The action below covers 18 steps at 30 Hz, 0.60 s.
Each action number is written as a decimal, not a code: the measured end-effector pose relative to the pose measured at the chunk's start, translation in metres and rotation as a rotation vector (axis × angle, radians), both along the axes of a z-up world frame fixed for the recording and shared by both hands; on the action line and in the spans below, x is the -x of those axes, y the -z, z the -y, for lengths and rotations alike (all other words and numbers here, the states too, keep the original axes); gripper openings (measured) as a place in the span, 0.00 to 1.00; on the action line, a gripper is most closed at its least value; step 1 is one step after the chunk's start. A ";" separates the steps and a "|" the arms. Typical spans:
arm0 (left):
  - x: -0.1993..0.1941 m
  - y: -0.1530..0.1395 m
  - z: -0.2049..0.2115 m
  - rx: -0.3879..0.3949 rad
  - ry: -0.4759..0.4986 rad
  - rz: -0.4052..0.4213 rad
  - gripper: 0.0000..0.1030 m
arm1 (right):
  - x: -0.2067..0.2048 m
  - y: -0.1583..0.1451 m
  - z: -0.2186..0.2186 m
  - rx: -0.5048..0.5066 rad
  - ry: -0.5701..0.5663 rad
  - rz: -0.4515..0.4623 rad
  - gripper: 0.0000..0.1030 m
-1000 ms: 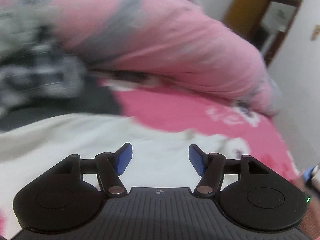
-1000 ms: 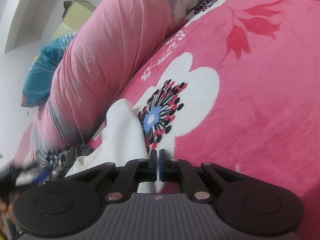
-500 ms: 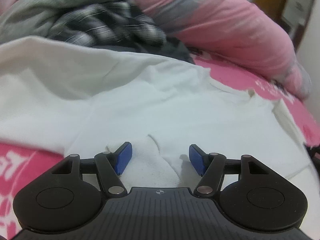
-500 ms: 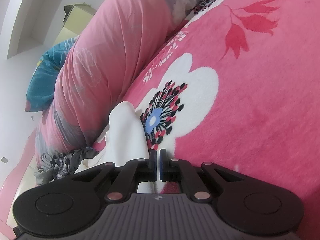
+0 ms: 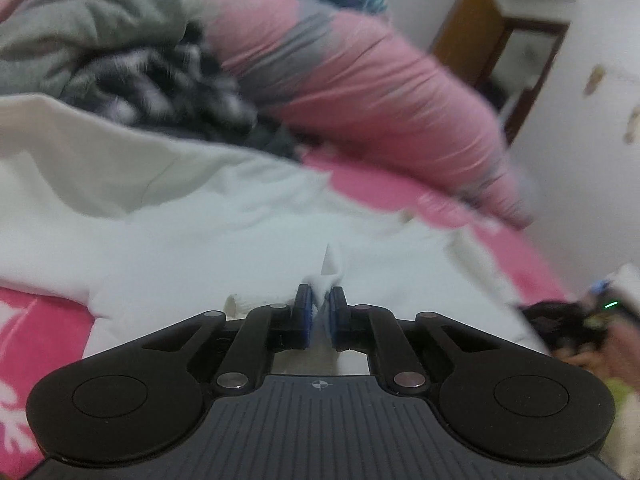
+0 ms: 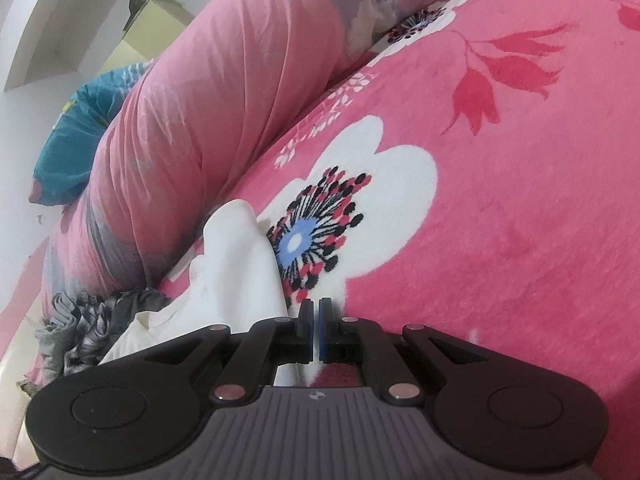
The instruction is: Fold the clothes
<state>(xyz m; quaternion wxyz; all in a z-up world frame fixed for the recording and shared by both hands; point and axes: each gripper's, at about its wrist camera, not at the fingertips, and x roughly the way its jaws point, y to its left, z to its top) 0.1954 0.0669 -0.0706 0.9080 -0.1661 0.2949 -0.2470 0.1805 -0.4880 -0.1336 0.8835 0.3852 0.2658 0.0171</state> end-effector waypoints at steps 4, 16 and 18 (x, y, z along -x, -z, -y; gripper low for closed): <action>0.012 -0.016 -0.009 0.152 0.087 -0.026 0.06 | -0.001 0.000 0.000 0.005 0.000 0.000 0.01; -0.033 -0.004 -0.009 0.025 -0.116 0.028 0.06 | -0.001 0.001 0.002 -0.005 -0.002 0.006 0.01; -0.036 0.012 -0.010 -0.016 -0.109 -0.030 0.06 | -0.001 0.001 0.003 -0.010 -0.003 0.007 0.01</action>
